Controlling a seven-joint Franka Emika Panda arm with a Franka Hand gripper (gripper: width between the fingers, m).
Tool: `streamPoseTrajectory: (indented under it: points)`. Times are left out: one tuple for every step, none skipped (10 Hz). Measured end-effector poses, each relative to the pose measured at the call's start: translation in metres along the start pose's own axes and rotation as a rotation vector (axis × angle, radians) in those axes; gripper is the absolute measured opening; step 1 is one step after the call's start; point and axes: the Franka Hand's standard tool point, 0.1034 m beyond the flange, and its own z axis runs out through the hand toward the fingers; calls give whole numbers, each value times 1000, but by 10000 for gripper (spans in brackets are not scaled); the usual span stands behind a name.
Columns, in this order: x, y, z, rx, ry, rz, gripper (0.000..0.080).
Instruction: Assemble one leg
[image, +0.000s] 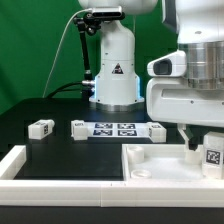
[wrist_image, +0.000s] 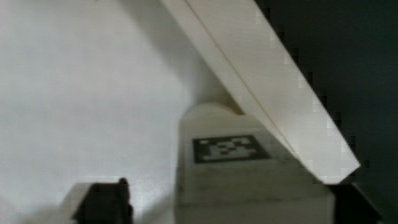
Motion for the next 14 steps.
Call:
streamPoseTrajectory:
  points:
    - [0, 0, 0, 0, 0, 1, 349]
    - [0, 0, 0, 1, 0, 39, 349]
    - [0, 0, 0, 2, -1, 43, 289]
    - [0, -1, 0, 10, -7, 157, 289]
    - [-2, -3, 1, 11, -5, 319, 289]
    - [-3, -3, 1, 12, 0, 424, 289]
    - [-4, -4, 1, 9, 4, 582, 289]
    - [-4, -4, 1, 16, 15, 698, 289]
    - [-3, -5, 1, 22, 24, 852, 289]
    - [-3, -5, 0, 29, 31, 966, 290]
    - [-2, -5, 0, 37, 31, 1107, 290]
    - [-1, -5, -1, 42, 28, 1227, 290]
    - [0, -4, -1, 43, 31, 1271, 290]
    - [-1, -4, 0, 42, 32, 1234, 290]
